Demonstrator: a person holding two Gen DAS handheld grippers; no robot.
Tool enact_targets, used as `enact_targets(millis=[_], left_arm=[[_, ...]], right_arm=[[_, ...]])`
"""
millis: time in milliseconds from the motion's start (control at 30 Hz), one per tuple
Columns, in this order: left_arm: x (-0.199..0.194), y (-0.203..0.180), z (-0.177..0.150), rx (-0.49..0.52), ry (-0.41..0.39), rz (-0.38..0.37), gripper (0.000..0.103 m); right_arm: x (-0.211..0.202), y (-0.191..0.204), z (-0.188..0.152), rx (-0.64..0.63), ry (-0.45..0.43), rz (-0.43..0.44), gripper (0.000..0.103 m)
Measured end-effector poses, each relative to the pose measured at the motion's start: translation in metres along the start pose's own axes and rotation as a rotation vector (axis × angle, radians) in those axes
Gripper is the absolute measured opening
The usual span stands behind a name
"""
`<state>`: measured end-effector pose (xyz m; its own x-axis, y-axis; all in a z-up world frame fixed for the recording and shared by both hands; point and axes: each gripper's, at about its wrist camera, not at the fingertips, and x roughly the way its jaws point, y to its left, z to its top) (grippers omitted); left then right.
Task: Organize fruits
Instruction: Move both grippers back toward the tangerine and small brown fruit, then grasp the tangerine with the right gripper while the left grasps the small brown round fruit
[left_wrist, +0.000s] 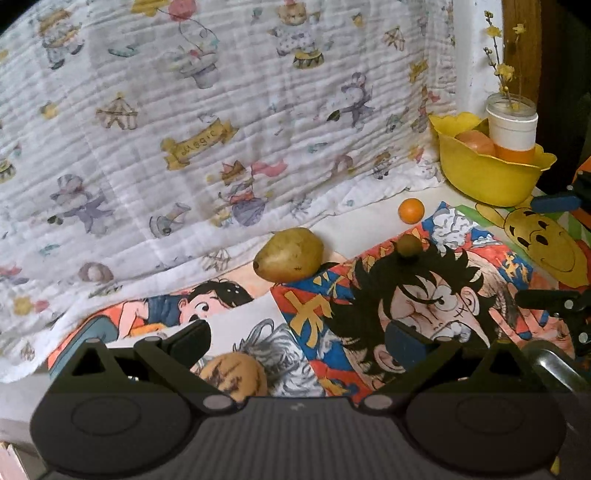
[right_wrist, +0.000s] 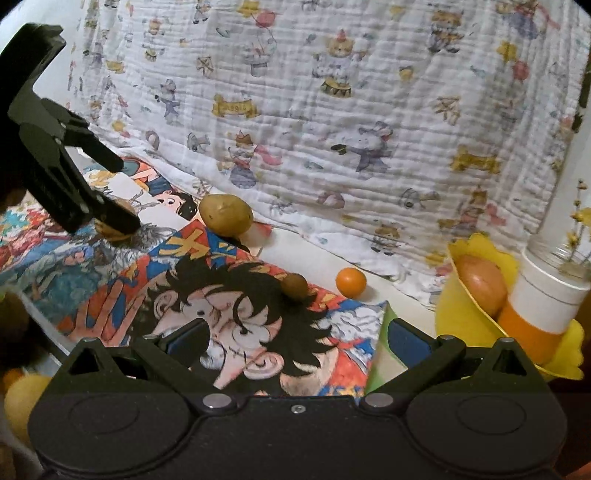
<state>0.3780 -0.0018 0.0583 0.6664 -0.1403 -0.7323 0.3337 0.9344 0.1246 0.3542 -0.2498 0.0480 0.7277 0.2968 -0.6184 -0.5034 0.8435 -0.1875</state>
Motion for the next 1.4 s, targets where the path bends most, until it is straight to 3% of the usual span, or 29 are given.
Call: enact_targets(millis=[133,333,567,733,1033,1133,1400], left_arm=[[0.012,0.001,0.006,0.008,-0.009,-0.026,0.102],[0.022,-0.011,0.010,0.075,-0.079,-0.081,0.102],[0.030,-0.040,0.010,0.185,-0.173,-0.163,0.102],[0.049,-0.061,0.020,0.211,-0.202,-0.206,0.102],[0.090,-0.069,0.036,0.128,-0.195,-0.302,0.089],[0.100,-0.069,0.037,0.118,-0.180,-0.332,0.081],[0.122,-0.064,0.036,0.045,-0.142,-0.368,0.067]], right_arm=[[0.014,-0.001,0.011,-0.008,0.000,-0.025,0.102],[0.034,-0.007,0.035,-0.218,0.039,-0.106,0.102],[0.059,-0.012,0.059,-0.732,0.172,0.043,0.099],[0.093,-0.016,0.063,-0.976,0.237,0.082,0.084],[0.139,-0.017,0.067,-1.102,0.356,0.171,0.069],[0.152,-0.019,0.069,-1.100,0.397,0.172,0.061],[0.174,-0.022,0.067,-1.074,0.478,0.226,0.052]])
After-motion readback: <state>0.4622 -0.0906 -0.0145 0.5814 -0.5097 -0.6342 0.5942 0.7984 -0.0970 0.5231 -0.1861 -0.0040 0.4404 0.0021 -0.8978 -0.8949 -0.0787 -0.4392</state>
